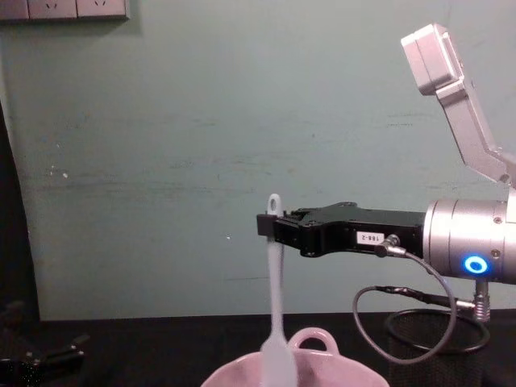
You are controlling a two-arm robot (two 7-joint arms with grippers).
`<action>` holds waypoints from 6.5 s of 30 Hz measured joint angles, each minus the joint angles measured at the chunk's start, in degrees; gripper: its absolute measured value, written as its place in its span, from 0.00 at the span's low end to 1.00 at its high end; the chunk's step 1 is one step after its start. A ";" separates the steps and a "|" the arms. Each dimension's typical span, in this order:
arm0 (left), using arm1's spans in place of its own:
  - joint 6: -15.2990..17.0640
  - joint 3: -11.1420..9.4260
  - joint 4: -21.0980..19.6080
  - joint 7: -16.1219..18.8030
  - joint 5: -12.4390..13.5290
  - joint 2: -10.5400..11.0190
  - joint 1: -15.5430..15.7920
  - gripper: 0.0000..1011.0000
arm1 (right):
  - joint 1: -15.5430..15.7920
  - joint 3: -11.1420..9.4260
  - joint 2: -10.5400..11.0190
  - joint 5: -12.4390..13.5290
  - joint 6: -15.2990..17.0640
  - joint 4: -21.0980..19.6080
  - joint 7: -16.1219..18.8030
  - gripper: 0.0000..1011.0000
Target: Use the one hand to pick up the spoon and stir the clear water in the bowl.
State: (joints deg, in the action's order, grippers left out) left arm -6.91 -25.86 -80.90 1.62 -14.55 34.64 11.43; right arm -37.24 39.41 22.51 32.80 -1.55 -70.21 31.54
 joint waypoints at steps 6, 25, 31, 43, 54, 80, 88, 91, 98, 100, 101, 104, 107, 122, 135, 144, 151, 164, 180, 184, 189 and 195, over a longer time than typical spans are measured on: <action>0.00 0.00 0.00 0.00 0.00 0.00 0.00 1.00 | 0.36 -0.65 0.94 -3.78 -1.60 -0.68 -2.63 0.12; 0.00 0.00 0.00 0.00 0.00 0.00 0.00 1.00 | 8.28 -3.86 8.30 -1.38 2.91 -15.63 2.27 0.12; 0.00 0.00 0.00 0.00 0.00 0.00 0.00 1.00 | 8.13 -4.28 5.68 1.46 5.63 -14.69 4.43 0.12; 0.00 0.00 0.00 0.00 0.00 0.00 0.00 1.00 | 6.15 -4.99 -0.38 0.07 2.66 -7.35 2.20 0.12; 0.00 0.00 0.00 0.00 0.00 0.00 0.00 1.00 | 6.16 -7.35 -1.51 -3.54 -0.53 -4.21 -0.91 0.12; 0.00 0.00 0.00 0.00 0.00 0.00 0.00 1.00 | 14.01 -10.81 6.59 -1.22 4.89 -17.30 3.84 0.12; 0.00 0.00 0.00 0.00 0.00 0.00 0.00 1.00 | 12.95 -8.51 4.17 0.18 4.24 -15.43 5.33 0.12; 0.00 0.00 0.00 0.00 0.00 0.00 0.00 1.00 | 11.76 -7.55 2.47 0.05 2.89 -13.33 5.52 0.12; 0.00 0.00 0.00 0.00 0.00 0.00 0.00 1.00 | 8.45 -6.17 -1.95 -2.55 -0.15 -6.57 3.98 0.12; 0.00 0.00 0.00 0.00 0.00 0.00 0.00 1.00 | 7.72 -6.17 -2.87 -3.44 -0.77 -4.89 3.18 0.12; 0.00 0.00 0.00 0.00 0.00 0.00 0.00 1.00 | 7.46 -6.25 -3.20 -3.76 -0.99 -4.26 2.84 0.12; 0.00 0.00 0.00 0.00 0.00 0.00 0.00 1.00 | 6.93 -6.88 -3.91 -4.91 -1.57 -2.95 1.33 0.12; 0.00 0.00 0.00 0.00 0.00 0.00 0.00 1.00 | 6.76 -7.47 -4.23 -5.66 -1.92 -2.33 0.35 0.12; 0.00 0.00 0.00 0.00 0.00 0.00 0.00 1.00 | 9.70 -11.75 -0.49 -8.44 -0.81 -7.28 -2.14 0.12; 0.00 0.00 0.00 0.00 0.00 0.00 0.00 1.00 | 15.57 -12.61 3.22 -5.87 1.72 -15.22 0.91 0.12; 0.00 0.00 0.00 0.00 0.00 0.00 0.00 1.00 | 15.47 -10.73 0.71 -4.92 1.17 -14.34 1.10 0.12; 0.00 0.00 0.00 0.00 0.00 0.00 0.00 1.00 | 13.37 -9.68 -2.26 -6.65 -0.84 -10.59 -0.43 0.12; 0.00 0.00 0.00 0.00 0.00 0.00 0.00 1.00 | 10.42 -11.59 -5.46 -11.42 -3.25 -3.92 -5.37 0.12; 0.00 0.00 0.00 0.00 0.00 0.00 0.00 1.00 | 15.13 -14.84 0.68 -10.48 1.51 -12.77 -2.29 0.12; 0.00 0.00 0.00 0.00 0.00 0.00 0.00 1.00 | 16.51 -14.63 1.90 -8.20 3.28 -15.22 -0.30 0.12; 0.00 0.00 0.00 0.00 0.00 0.00 0.00 1.00 | 16.75 -13.27 1.99 -6.60 4.10 -16.03 0.98 0.12; 0.00 0.00 0.00 0.00 0.00 0.00 0.00 1.00 | 15.15 -11.05 0.65 -5.17 4.49 -15.02 2.46 0.12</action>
State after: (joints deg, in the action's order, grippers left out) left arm -6.91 -25.86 -80.90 1.62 -14.55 34.65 11.43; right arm -22.09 28.36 23.16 27.63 2.94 -85.23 34.00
